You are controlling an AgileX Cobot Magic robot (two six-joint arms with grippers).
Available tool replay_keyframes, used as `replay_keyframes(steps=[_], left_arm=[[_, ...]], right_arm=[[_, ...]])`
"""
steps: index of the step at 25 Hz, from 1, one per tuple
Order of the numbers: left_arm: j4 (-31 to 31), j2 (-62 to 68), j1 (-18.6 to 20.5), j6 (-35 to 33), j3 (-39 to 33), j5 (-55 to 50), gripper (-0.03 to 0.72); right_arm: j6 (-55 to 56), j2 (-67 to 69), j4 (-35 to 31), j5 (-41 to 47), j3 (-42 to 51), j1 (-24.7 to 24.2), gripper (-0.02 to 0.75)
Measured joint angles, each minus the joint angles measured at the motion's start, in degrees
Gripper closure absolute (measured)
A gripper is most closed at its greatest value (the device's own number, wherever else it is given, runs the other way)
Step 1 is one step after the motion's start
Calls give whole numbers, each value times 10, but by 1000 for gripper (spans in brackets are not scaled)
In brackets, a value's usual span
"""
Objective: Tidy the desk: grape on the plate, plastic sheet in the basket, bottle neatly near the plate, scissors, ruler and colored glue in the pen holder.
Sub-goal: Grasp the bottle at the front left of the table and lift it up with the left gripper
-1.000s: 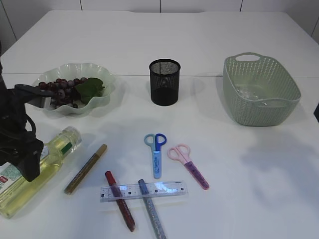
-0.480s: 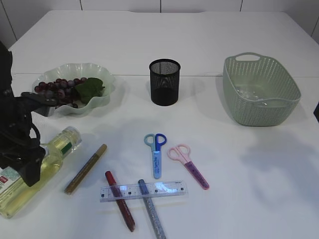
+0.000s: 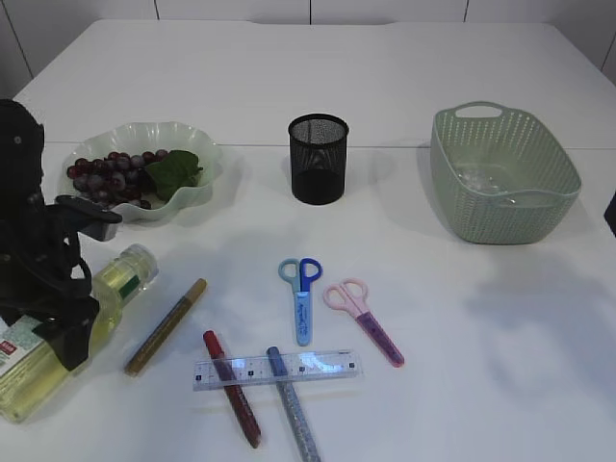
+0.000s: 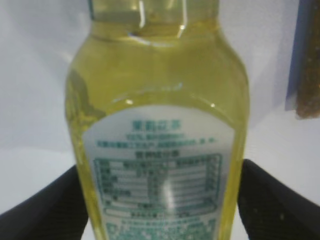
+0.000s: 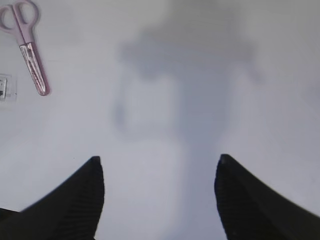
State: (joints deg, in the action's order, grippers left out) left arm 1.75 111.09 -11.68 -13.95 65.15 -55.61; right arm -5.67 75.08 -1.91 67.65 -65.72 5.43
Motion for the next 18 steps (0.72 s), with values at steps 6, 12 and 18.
replay_keyframes(steps=[6,12,18], left_arm=[[-1,17,0,0,1,2,89],[-6,18,0,0,4,2,197],[-11,18,0,0,5,1,232]], right_arm=[[0,0,0,-1,0,0,196],[0,0,0,-1,0,0,196],[-1,0,0,-2,0,0,196]])
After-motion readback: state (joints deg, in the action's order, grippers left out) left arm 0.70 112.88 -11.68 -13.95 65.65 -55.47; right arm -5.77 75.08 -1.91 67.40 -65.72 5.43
